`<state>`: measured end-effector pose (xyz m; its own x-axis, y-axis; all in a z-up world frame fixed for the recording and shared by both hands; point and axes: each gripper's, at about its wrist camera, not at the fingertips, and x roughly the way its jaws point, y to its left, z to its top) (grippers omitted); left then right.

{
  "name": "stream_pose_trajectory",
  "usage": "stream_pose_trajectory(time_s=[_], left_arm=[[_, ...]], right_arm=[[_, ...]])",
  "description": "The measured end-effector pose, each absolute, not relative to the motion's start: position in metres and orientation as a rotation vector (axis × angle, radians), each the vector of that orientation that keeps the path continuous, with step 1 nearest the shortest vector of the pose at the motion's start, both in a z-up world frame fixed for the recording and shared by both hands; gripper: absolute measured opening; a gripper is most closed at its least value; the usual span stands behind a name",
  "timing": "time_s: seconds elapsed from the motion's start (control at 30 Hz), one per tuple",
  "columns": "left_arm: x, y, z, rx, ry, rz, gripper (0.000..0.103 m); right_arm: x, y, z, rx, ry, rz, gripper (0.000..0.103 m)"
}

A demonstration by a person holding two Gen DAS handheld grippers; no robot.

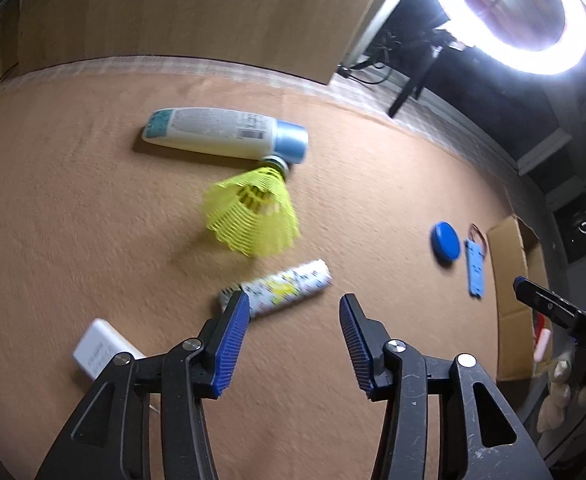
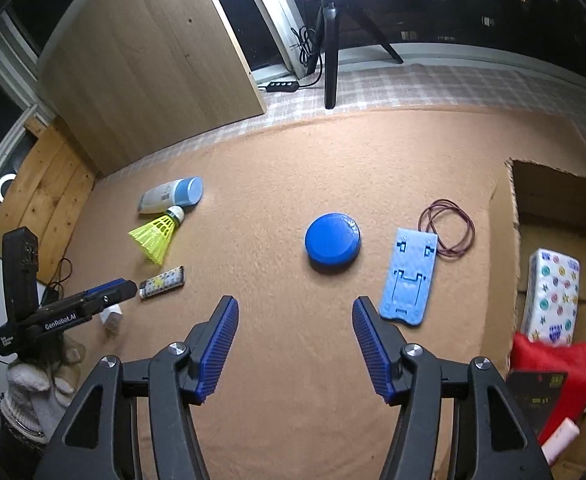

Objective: Organize objects
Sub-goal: 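Grasp the patterned lighter with the left tool while the right tool grasps the blue disc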

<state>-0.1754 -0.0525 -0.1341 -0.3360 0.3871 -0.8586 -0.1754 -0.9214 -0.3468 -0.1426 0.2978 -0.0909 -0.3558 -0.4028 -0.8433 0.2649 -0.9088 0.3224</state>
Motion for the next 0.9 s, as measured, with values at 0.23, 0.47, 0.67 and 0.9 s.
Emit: stream_pose_trajectory(time_s=[0.23,0.47,0.67,0.9], left_arm=[[-0.193,-0.056,-0.149,-1.592,-0.316,2.284,0.060],[-0.199,-0.051,-0.159,-1.610,-0.323,2.245,0.060],[-0.193,-0.036,-0.158,-1.592,-0.282,2.198,0.060],[-0.199,-0.045,-0.153,-1.606,-0.221,2.297,0.060]], right_arm=[[-0.167,0.298,-0.102,1.520,-0.194,-2.285,0.062],[-0.197,0.303,-0.112,1.554,-0.276,-2.280,0.062],[-0.227,0.306,-0.126,1.596,-0.338,-2.277,0.062],[-0.242,0.296,-0.137,1.623,-0.287,-2.259,0.062]])
